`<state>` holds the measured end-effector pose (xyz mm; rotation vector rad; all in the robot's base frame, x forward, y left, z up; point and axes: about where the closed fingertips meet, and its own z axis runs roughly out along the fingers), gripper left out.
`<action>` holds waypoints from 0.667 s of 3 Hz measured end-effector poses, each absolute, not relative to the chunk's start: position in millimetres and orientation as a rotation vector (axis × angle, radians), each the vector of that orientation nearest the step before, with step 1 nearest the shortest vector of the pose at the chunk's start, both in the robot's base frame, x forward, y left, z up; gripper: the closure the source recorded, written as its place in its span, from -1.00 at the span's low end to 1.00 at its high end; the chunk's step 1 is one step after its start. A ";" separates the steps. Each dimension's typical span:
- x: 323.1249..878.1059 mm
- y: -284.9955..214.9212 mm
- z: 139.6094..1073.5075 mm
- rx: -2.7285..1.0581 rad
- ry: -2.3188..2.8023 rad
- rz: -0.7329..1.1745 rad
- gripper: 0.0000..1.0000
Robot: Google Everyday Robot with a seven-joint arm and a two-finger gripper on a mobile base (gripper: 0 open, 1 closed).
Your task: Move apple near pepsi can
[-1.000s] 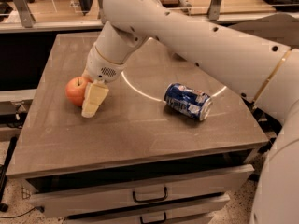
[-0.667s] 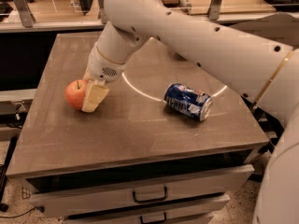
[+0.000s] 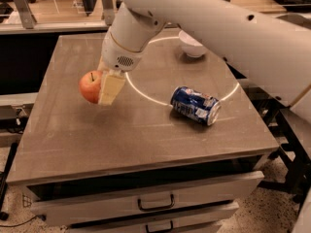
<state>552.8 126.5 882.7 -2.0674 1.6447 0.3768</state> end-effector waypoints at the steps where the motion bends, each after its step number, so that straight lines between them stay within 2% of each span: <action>1: 552.8 126.5 882.7 -2.067 1.645 0.377 1.00; 2: 574.9 100.2 881.3 -2.025 1.701 0.294 1.00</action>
Offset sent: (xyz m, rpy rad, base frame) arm 0.0366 -0.0366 -0.0025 -0.0521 -0.0652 -0.1038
